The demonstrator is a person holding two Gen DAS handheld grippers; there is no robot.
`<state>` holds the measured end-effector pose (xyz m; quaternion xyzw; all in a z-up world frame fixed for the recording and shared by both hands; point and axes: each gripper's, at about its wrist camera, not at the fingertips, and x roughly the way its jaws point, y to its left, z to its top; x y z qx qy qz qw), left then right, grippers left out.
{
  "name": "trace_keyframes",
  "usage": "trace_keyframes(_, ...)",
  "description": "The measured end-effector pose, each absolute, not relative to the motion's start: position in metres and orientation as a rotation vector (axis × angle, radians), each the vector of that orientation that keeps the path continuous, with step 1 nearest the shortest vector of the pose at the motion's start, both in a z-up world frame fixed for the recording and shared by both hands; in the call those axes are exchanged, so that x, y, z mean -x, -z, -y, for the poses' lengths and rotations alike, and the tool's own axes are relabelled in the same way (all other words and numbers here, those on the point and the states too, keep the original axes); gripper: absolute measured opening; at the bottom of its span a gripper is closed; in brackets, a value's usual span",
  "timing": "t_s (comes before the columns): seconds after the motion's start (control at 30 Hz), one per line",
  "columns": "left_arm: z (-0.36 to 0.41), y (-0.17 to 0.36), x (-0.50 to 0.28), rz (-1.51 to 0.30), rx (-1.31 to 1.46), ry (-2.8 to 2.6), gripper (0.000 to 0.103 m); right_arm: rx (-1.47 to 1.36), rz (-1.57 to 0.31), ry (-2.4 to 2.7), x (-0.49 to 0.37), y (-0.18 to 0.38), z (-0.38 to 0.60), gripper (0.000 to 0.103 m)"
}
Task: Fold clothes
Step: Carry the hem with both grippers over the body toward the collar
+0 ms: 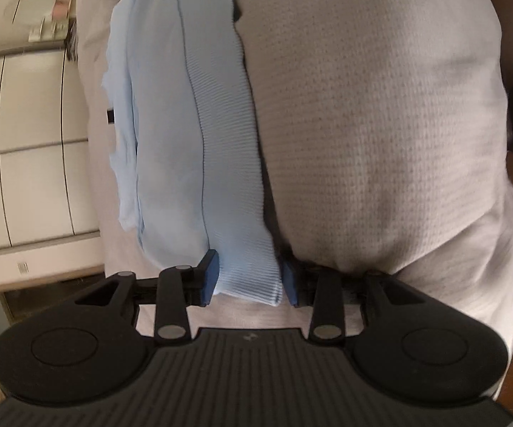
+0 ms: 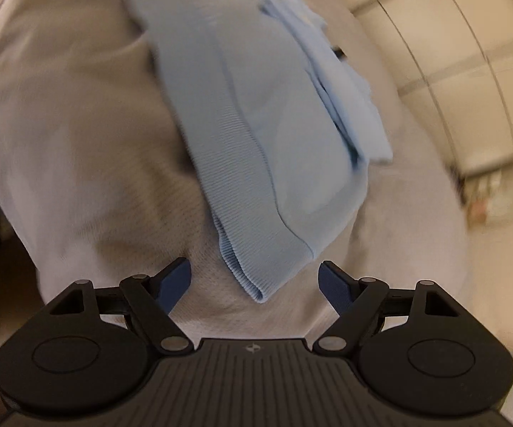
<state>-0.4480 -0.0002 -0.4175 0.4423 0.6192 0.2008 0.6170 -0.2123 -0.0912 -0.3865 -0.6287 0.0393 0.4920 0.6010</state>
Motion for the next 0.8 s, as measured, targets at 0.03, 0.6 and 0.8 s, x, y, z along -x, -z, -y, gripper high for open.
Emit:
trace_keyframes(0.03, -0.002, 0.416, 0.449, -1.419, -1.009, -0.463, 0.035, 1.473, -0.054, -1.136, 0.213, 0.39, 0.092, 0.078)
trace_keyframes(0.6, -0.088, 0.275, 0.447, -1.256, -0.493, -0.418, 0.01, 1.475, -0.211, -1.253, 0.17, 0.308, 0.038, 0.005)
trace_keyframes(0.8, -0.215, 0.193, 0.424, -1.049, -0.247, -0.622, 0.01, 1.236, -0.13, -1.11, 0.11, 0.221, -0.058, 0.004)
